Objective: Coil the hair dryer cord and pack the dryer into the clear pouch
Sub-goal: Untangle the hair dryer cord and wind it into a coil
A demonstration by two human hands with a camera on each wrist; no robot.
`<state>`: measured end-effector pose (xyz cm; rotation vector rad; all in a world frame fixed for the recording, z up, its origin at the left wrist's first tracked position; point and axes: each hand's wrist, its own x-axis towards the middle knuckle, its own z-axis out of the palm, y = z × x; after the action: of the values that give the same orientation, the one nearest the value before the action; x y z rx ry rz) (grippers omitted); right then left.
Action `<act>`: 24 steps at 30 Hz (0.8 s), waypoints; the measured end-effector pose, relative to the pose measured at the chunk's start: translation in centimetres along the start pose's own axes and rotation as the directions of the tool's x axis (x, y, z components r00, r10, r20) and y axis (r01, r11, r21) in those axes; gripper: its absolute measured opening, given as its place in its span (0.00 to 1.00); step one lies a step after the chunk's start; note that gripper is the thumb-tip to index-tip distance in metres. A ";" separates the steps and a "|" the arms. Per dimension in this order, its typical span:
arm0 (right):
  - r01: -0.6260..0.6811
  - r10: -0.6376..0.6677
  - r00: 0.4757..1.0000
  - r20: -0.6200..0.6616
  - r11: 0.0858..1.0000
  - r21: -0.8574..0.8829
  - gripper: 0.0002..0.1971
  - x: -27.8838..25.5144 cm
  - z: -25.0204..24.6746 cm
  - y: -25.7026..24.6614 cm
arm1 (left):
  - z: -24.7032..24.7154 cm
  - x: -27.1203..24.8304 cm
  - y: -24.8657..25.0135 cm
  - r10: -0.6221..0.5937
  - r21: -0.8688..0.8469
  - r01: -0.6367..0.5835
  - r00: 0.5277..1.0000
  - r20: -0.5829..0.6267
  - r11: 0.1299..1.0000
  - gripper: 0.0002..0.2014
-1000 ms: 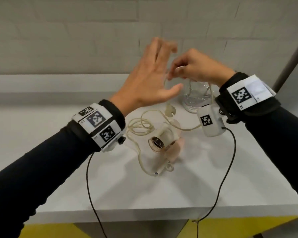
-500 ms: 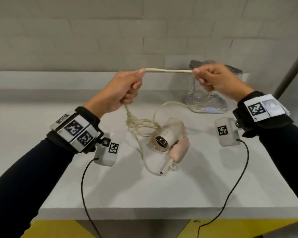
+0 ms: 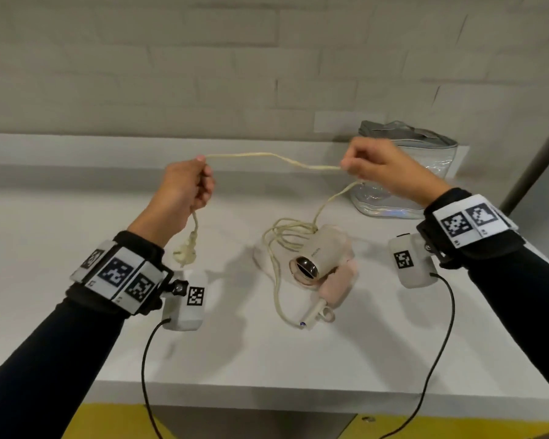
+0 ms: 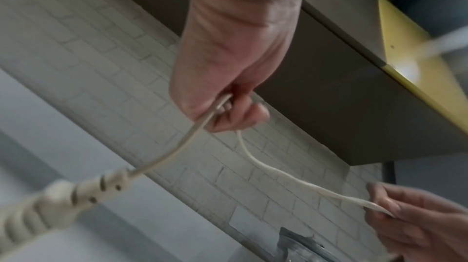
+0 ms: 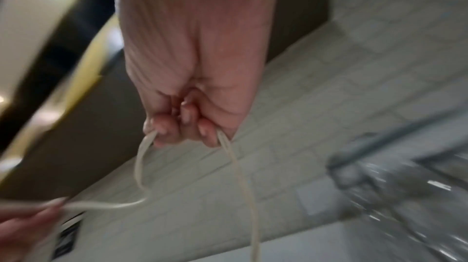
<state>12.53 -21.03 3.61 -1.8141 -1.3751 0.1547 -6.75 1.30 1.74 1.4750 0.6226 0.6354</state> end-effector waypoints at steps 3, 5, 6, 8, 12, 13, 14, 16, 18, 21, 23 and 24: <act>0.124 -0.074 0.972 0.221 0.967 -0.222 0.06 0.9 2.3 -3.7 | 2.6 -0.4 1.1 0.051 -0.019 -0.050 0.995 0.081 0.999 0.18; 0.196 -0.107 0.951 0.290 0.934 -0.300 0.05 1.6 3.9 -5.2 | 4.4 -1.1 1.6 0.093 -0.020 -0.091 0.979 0.182 0.996 0.19; 0.227 -0.133 0.948 0.290 0.921 -0.318 0.05 2.0 4.6 -5.7 | 5.2 -1.4 1.7 0.118 -0.010 -0.119 0.968 0.223 0.993 0.19; 0.271 -0.204 0.953 0.223 0.903 -0.333 0.05 2.6 5.4 -6.6 | 6.6 -2.1 1.7 0.173 0.033 -0.190 0.942 0.289 0.981 0.22; 0.265 -0.247 0.961 0.123 0.952 -0.152 0.05 3.7 5.0 -6.8 | 7.1 -2.9 2.0 0.198 0.060 -0.217 0.953 0.230 0.974 0.21; 0.251 -0.239 0.963 0.122 0.963 -0.093 0.04 3.8 4.8 -6.6 | 7.0 -2.9 2.0 0.218 0.055 -0.234 0.952 0.213 0.971 0.23; 0.237 -0.228 0.966 0.120 0.969 -0.069 0.02 3.9 4.6 -6.3 | 6.7 -2.9 2.0 0.244 0.061 -0.261 0.948 0.207 0.963 0.25; 0.202 -0.189 0.976 0.109 0.971 -0.126 0.05 4.2 4.2 -5.9 | 6.0 -2.7 2.1 0.298 0.061 -0.314 0.935 0.191 0.947 0.25; 0.162 -0.146 0.985 0.086 0.965 -0.208 0.07 4.4 3.2 -5.1 | 4.8 -2.3 2.3 0.319 0.016 -0.323 0.941 0.113 0.946 0.24; 0.056 -0.059 0.998 -0.013 0.988 -0.142 0.13 4.1 0.8 -3.0 | 2.0 -1.5 2.7 0.323 -0.045 -0.323 0.946 0.006 0.946 0.23; 0.018 -0.021 0.998 -0.058 0.998 -0.056 0.15 3.6 -0.3 -1.9 | 0.6 -1.1 2.5 0.325 -0.047 -0.325 0.946 -0.020 0.944 0.24; 0.001 -0.003 0.998 -0.065 1.000 -0.022 0.15 3.4 -0.7 -1.5 | 0.4 -0.9 2.2 0.325 -0.042 -0.326 0.945 -0.029 0.944 0.24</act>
<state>13.11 -18.44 6.30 -1.8198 -1.3379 0.0797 -7.14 0.35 3.97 1.5425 0.3783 0.9169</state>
